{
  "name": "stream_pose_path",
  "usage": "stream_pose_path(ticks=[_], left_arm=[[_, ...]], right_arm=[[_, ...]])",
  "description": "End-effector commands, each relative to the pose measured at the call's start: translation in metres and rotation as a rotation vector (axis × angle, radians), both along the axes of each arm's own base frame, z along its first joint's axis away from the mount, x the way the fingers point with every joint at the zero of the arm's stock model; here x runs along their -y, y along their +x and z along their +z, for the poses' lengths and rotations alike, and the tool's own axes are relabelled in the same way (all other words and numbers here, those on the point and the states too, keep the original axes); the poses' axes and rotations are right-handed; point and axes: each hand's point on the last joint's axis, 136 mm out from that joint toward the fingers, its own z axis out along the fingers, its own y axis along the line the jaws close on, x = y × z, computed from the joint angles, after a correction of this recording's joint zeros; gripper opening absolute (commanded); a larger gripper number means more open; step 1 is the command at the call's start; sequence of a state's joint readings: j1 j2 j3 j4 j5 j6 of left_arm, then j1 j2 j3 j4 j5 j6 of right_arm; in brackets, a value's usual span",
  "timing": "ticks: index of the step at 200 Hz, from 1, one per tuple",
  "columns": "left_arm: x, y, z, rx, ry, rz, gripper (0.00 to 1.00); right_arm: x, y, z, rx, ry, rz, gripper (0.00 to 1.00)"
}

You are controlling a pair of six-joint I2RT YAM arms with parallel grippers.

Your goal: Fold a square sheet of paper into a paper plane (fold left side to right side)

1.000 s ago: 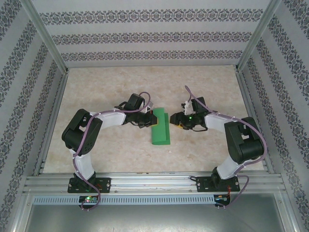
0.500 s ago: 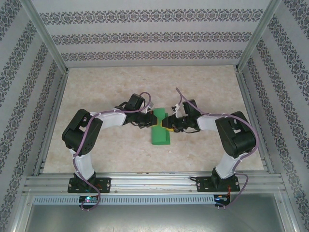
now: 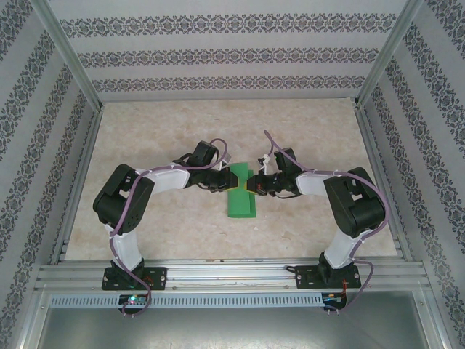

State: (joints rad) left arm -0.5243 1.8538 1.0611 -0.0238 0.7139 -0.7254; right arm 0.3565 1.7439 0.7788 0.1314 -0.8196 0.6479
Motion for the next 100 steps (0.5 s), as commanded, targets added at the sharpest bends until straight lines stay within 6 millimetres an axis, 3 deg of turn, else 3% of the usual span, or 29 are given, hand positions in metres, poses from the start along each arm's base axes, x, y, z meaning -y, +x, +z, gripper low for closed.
stream_pose_path(ticks=[1, 39, 100], left_arm=[[-0.003, -0.001, 0.018, 0.058, 0.034, 0.001, 0.29], [-0.027, -0.004, 0.013, 0.079, 0.164, 0.052, 0.47], [-0.023, -0.007, -0.012, 0.009, 0.191, 0.021, 0.51]], right_arm=[[0.001, 0.006, -0.002, 0.030, -0.050, 0.001, 0.00], [0.005, 0.004, -0.011, 0.011, -0.101, -0.004, 0.00], [0.007, 0.004, -0.017, -0.001, -0.141, 0.000, 0.00]])
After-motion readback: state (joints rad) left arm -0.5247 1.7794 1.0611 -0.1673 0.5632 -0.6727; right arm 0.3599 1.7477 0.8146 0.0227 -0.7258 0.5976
